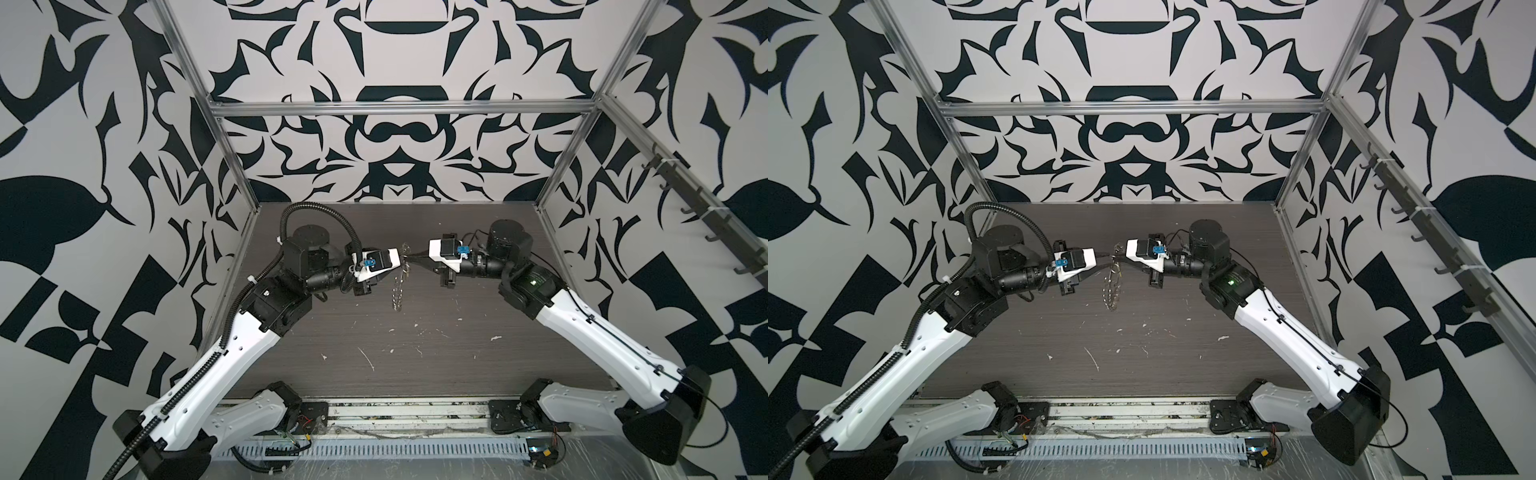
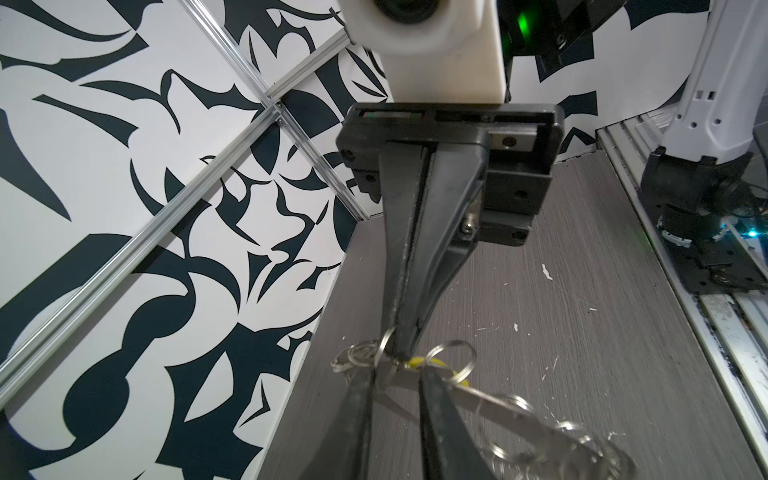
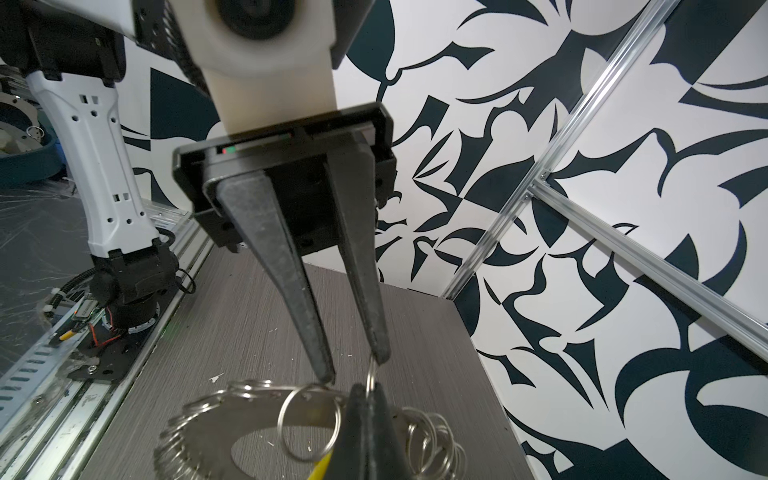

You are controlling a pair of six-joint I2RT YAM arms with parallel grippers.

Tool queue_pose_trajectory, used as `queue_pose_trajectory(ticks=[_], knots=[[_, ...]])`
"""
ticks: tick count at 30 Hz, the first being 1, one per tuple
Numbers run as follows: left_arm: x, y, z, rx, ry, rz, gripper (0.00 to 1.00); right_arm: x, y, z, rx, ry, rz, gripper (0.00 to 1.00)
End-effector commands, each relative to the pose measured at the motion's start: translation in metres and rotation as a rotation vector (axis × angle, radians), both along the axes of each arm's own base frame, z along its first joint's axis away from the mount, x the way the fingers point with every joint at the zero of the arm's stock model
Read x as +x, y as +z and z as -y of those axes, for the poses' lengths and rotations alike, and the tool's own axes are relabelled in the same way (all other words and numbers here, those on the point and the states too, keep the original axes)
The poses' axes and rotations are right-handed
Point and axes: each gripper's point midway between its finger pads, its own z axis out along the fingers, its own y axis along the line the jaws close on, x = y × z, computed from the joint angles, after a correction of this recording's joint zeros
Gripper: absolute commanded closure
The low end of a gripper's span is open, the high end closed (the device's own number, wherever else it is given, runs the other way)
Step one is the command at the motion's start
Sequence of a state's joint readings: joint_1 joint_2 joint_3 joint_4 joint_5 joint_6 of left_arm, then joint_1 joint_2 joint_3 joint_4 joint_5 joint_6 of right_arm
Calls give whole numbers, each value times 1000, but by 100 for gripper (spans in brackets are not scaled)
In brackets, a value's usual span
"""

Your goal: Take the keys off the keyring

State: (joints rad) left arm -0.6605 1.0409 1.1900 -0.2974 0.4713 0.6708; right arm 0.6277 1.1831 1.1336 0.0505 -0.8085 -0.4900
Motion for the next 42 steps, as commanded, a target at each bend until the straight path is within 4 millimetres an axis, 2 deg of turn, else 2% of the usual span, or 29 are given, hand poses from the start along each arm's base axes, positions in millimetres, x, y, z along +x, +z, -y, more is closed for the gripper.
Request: queue_pose_trajectory(ticks=[1, 8, 13, 18, 19, 20, 22, 26, 30, 37, 42], knots=[[-5, 6, 2, -17, -36, -44, 76, -13, 30, 6, 72, 32, 105, 100], [-3, 6, 4, -16, -46, -48, 84, -14, 27, 4, 64, 48, 105, 100], [-3, 8, 4, -13, -46, -42, 100, -15, 26, 4, 57, 60, 101, 100], [-2, 7, 3, -4, -41, -33, 100, -14, 25, 4, 53, 49, 69, 100], [-1, 7, 3, -3, -39, -32, 100, -11, 28, 5, 61, 31, 54, 95], [-1, 6, 2, -2, -36, -31, 100, -9, 30, 7, 67, 6, 46, 82], [0, 6, 1, -4, -34, -30, 100, -5, 31, 11, 76, -34, 48, 72], [0, 8, -1, -13, -32, -27, 100, -5, 29, 23, 90, -74, 37, 69], [0, 8, -1, -15, -34, -37, 100, -7, 18, 27, 81, -80, -9, 66], [1, 10, 2, -23, -46, -40, 100, -2, -1, 21, 85, -72, -126, 58], [1, 12, 4, -24, -55, -42, 100, 0, -8, 14, 96, -70, -158, 56]])
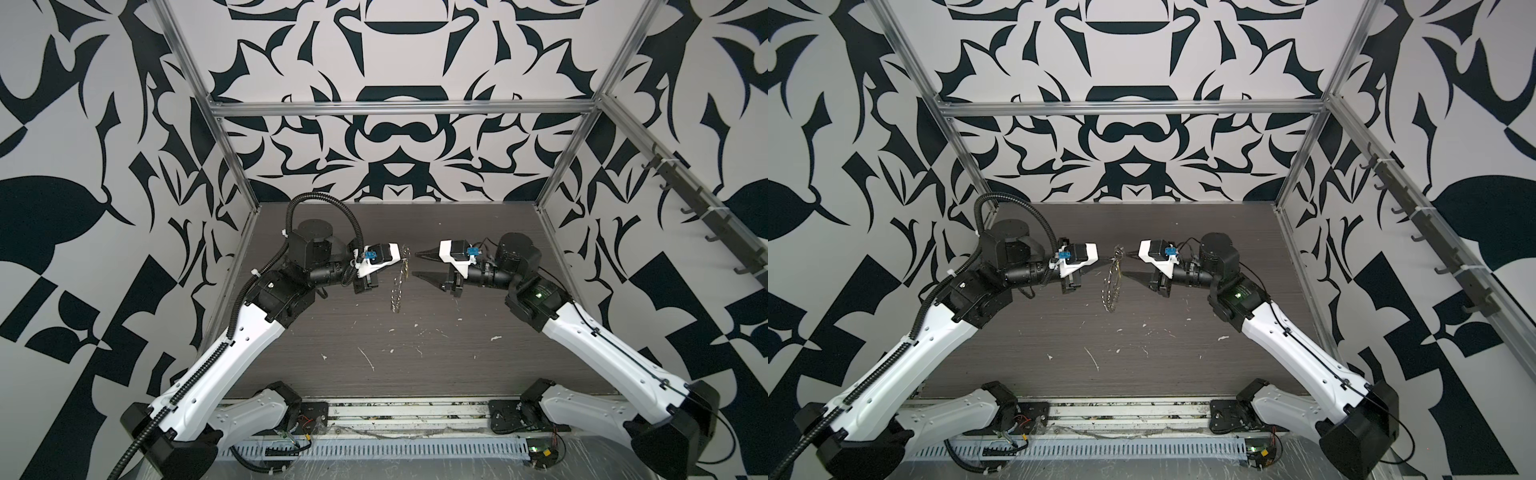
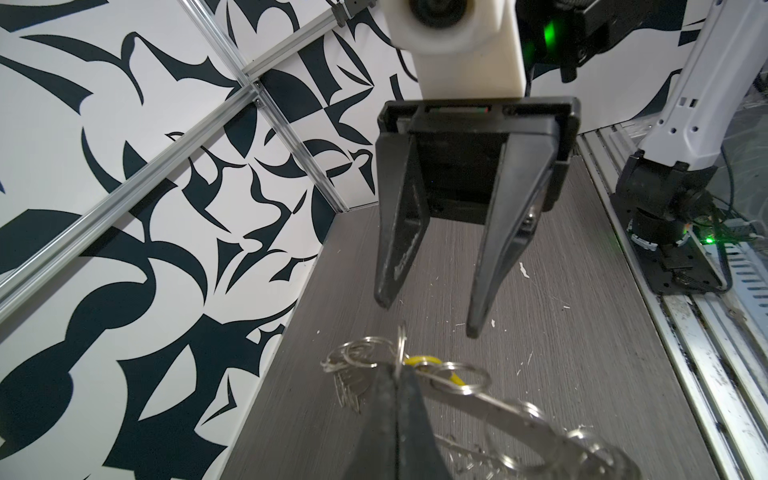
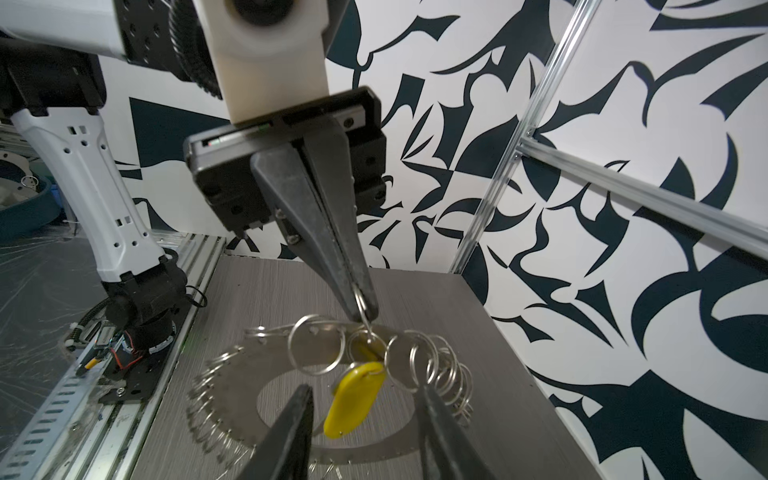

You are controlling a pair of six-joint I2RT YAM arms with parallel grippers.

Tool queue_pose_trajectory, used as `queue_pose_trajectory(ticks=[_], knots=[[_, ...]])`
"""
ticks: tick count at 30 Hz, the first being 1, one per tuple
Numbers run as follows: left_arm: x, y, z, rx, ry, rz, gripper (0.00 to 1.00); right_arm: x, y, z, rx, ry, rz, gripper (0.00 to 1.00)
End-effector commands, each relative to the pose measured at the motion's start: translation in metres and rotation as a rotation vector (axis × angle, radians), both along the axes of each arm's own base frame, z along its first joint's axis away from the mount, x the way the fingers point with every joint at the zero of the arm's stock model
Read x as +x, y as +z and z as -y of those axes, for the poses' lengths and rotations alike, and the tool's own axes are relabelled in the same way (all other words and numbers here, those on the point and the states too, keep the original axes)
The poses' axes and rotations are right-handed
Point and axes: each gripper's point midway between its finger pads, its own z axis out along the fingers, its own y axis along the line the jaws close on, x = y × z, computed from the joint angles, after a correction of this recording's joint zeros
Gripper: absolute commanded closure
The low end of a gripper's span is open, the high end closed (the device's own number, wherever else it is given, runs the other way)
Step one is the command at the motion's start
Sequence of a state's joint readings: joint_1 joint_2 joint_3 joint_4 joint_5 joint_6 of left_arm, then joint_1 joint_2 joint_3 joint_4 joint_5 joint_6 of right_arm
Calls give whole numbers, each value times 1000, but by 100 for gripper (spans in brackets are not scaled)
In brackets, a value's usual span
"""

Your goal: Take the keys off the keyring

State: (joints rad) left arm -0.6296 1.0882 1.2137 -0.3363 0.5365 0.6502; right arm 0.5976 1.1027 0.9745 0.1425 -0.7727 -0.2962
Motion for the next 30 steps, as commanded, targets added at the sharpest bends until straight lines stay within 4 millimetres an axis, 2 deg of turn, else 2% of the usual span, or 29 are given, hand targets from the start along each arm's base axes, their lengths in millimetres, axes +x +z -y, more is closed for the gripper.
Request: queue_pose_trajectory(ticks=[1, 7, 16, 18, 21, 23, 26, 30], knots=[[-5, 23, 0, -44, -24, 36, 100, -2, 15, -6, 54, 3, 14, 56], [-6, 23, 0, -47, -29, 30, 100, 5, 6, -12, 46, -5, -1, 55], [-8, 24, -2, -53, -21, 34, 100, 18, -5, -18, 21, -30, -17, 60], [-8, 24, -2, -54, -21, 36, 100, 18, -6, -18, 20, -29, -19, 65], [-7, 22, -2, -51, -17, 31, 100, 17, -3, -16, 21, -35, -9, 81], [0, 21, -4, -48, 21, 39, 100, 15, -1, -14, 13, -43, 0, 98], [23, 24, -10, -70, 153, 68, 100, 12, -7, -6, -17, -74, -3, 100], [30, 24, -11, -91, 187, 97, 100, 12, -9, 2, -51, -117, 14, 100]])
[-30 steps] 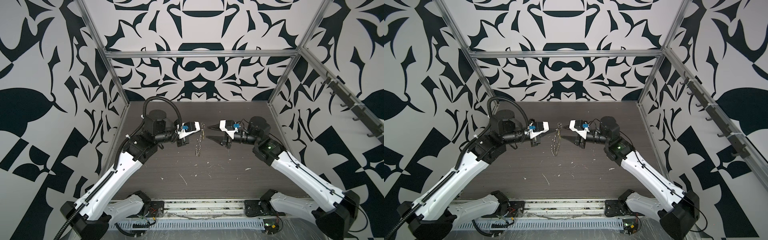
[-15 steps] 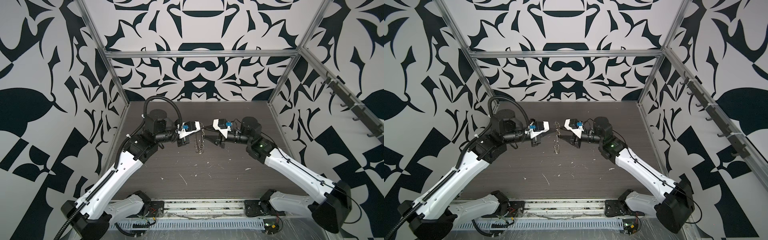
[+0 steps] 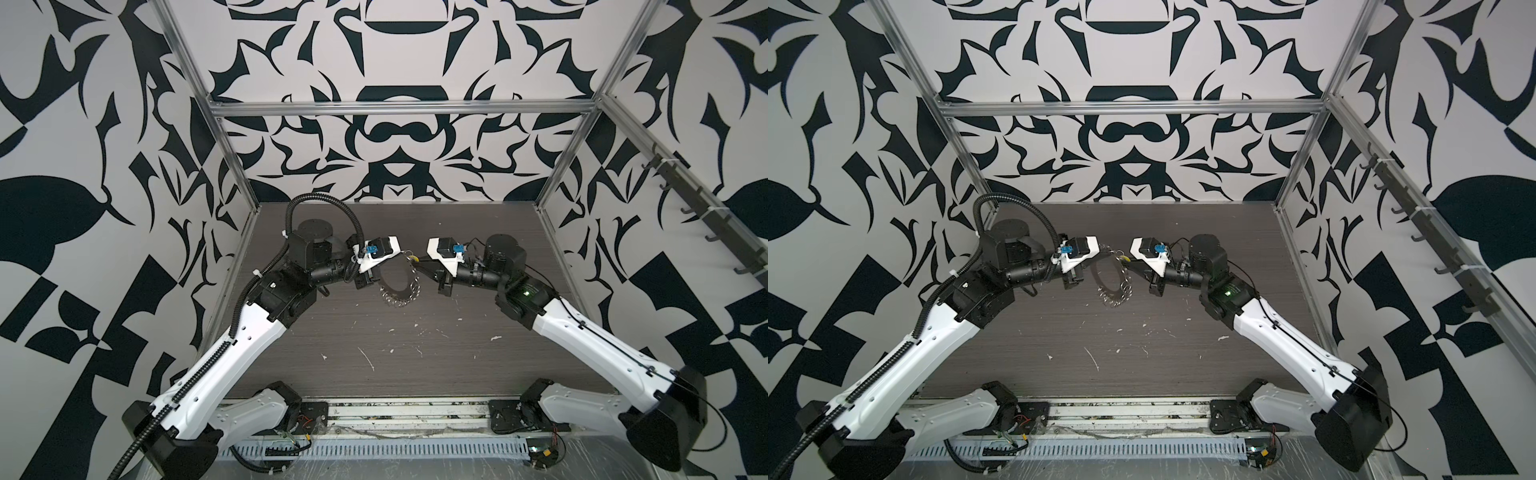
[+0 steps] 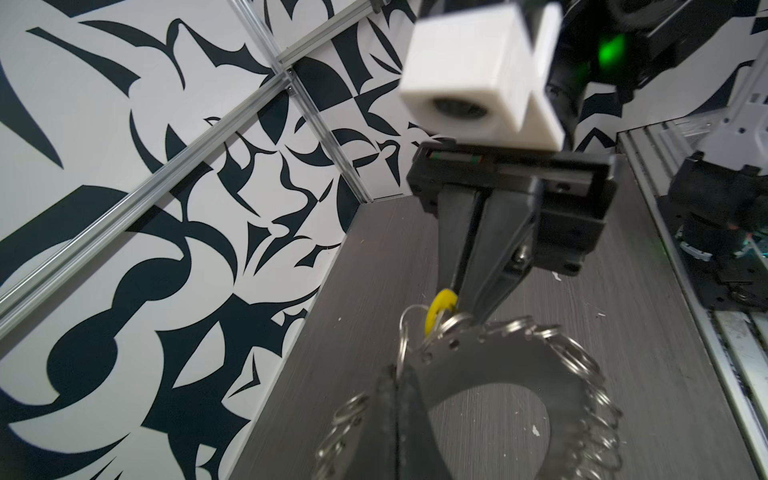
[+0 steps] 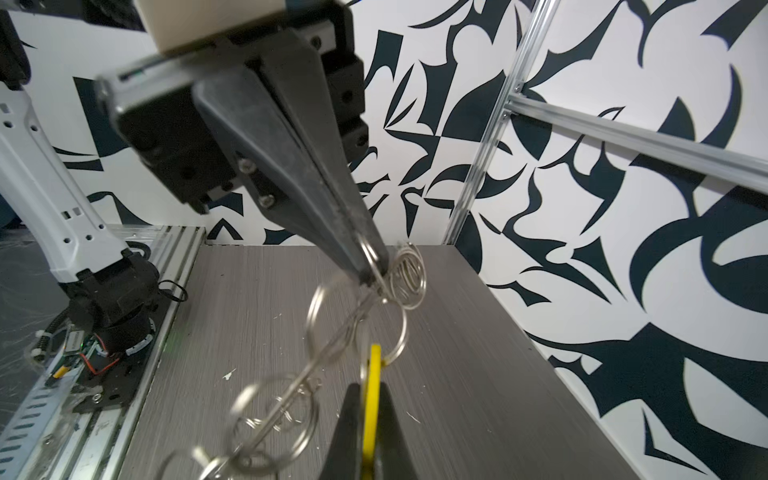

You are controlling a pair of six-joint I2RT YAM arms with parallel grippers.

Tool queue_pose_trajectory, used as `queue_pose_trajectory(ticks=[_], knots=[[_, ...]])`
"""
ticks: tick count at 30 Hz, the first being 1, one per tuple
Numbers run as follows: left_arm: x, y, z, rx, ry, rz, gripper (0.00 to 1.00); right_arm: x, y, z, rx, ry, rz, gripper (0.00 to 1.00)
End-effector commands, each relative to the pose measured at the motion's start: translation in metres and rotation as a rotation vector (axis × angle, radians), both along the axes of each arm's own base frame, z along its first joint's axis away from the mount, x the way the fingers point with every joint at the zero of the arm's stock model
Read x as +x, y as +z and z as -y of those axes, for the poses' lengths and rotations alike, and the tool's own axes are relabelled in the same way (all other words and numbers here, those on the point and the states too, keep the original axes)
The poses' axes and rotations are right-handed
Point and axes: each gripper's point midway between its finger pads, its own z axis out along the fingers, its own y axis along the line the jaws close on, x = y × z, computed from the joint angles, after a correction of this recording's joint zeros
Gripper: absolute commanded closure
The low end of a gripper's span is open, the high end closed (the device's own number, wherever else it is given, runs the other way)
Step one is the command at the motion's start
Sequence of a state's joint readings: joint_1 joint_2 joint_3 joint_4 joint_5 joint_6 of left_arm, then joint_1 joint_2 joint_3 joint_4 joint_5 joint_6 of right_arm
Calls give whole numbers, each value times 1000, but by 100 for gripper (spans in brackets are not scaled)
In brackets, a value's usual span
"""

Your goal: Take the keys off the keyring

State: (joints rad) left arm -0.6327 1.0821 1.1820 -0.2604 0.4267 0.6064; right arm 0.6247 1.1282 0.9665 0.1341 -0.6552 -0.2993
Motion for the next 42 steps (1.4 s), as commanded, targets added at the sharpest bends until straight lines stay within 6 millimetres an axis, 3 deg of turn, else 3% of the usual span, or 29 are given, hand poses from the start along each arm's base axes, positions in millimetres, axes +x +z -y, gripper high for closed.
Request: queue_pose_trajectory(ticks=[1, 11, 19, 28, 42], knots=[[13, 21, -6, -63, 79, 79, 100, -3, 6, 9, -35, -41, 46, 100], [24, 14, -4, -78, 123, 69, 100, 9, 13, 28, -125, -173, 193, 100], [41, 18, 6, -142, 228, 54, 100, -5, 22, 29, -96, -153, 357, 100], [57, 18, 19, -190, 349, 33, 100, -8, -2, 17, -299, -163, 641, 100], [54, 21, 23, -257, 367, 69, 100, -1, -46, -4, -653, -224, 1125, 100]])
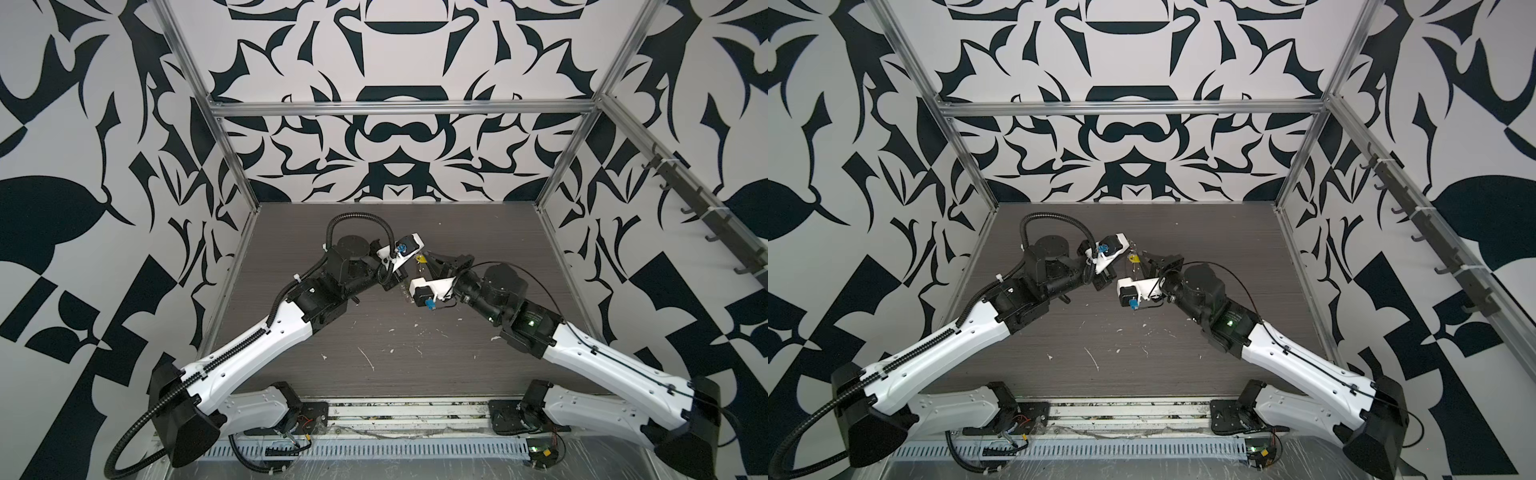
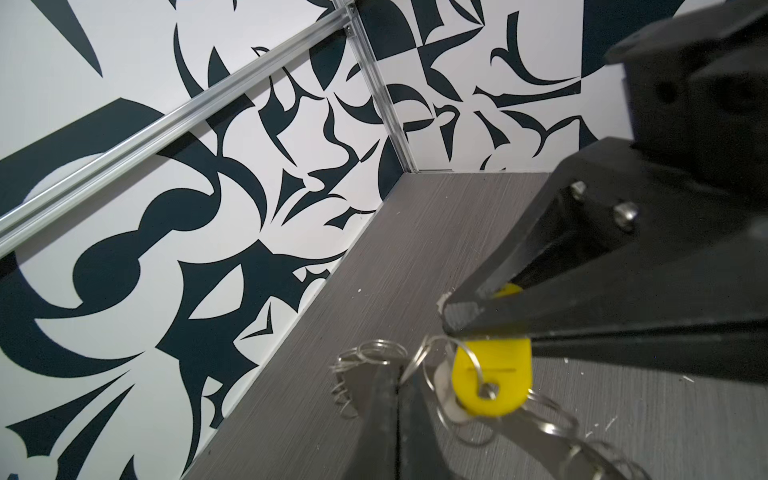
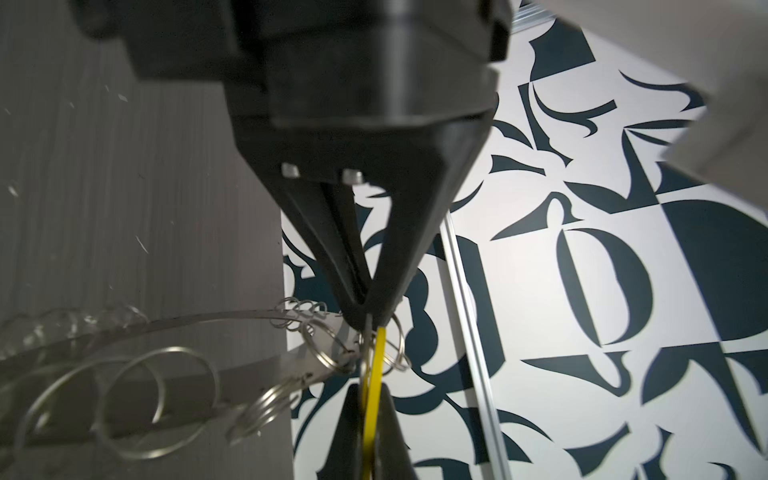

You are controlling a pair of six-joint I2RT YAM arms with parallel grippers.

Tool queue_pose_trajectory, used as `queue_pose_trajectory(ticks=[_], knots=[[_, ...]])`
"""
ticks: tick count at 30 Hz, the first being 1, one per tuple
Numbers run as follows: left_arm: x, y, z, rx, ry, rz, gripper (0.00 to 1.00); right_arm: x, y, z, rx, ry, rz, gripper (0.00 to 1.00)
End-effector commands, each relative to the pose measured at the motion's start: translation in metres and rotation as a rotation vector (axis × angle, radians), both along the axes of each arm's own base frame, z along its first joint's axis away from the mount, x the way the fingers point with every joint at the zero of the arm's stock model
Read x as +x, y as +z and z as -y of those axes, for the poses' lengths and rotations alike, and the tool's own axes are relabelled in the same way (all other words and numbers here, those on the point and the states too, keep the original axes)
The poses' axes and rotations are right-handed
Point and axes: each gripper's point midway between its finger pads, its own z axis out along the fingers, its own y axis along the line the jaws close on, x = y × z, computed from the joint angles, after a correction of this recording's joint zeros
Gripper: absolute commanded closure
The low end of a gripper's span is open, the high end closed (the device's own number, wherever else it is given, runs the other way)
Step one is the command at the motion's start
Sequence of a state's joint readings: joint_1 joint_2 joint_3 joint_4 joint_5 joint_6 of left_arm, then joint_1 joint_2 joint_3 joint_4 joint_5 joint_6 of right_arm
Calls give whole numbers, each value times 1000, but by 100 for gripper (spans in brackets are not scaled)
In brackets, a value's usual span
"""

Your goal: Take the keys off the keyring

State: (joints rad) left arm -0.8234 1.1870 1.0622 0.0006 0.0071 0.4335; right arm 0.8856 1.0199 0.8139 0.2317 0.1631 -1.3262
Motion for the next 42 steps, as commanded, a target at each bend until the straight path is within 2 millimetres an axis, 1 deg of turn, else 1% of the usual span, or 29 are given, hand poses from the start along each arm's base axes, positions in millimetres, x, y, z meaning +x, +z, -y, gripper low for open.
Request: queue_pose_trajectory(ticks=[1, 4, 7, 12, 15, 18, 22, 25, 28, 31, 33, 36, 39, 40, 42], knots=[[18, 62, -13, -207, 114, 158, 100, -23, -32, -30, -194, 131, 117, 100], [13, 68, -14, -259, 100, 198, 100, -17, -28, -32, -199, 100, 183, 100], [8, 74, -15, -297, 82, 230, 100, -14, -23, -33, -193, 88, 197, 100], [-3, 80, -9, -336, 12, 252, 100, -17, -18, -34, -201, 103, 219, 100], [-12, 84, -8, -379, -34, 278, 100, -20, -11, -33, -197, 111, 231, 100], [-18, 85, -6, -379, -70, 290, 100, -21, -9, -31, -215, 115, 236, 100], [-26, 94, -4, -417, -116, 306, 100, -22, -11, -31, -236, 123, 236, 100], [-28, 99, -2, -428, -133, 308, 100, -23, -7, -32, -227, 126, 235, 100], [-29, 104, -1, -444, -143, 313, 100, -21, 5, -35, -184, 125, 230, 100], [-26, 111, 2, -462, -144, 319, 100, -14, 18, -35, -157, 113, 232, 100], [-24, 120, 4, -488, -147, 336, 100, -8, 25, -33, -147, 111, 243, 100], [-20, 134, 10, -504, -164, 354, 100, 0, 44, -28, -122, 111, 274, 100], [-16, 154, 12, -524, -187, 373, 100, 7, 67, -23, -93, 109, 305, 100], [-6, 150, 20, -508, -189, 359, 100, 9, 74, -21, -87, 110, 314, 100], [-3, 160, 25, -507, -209, 366, 100, 13, 85, -19, -76, 113, 322, 100]])
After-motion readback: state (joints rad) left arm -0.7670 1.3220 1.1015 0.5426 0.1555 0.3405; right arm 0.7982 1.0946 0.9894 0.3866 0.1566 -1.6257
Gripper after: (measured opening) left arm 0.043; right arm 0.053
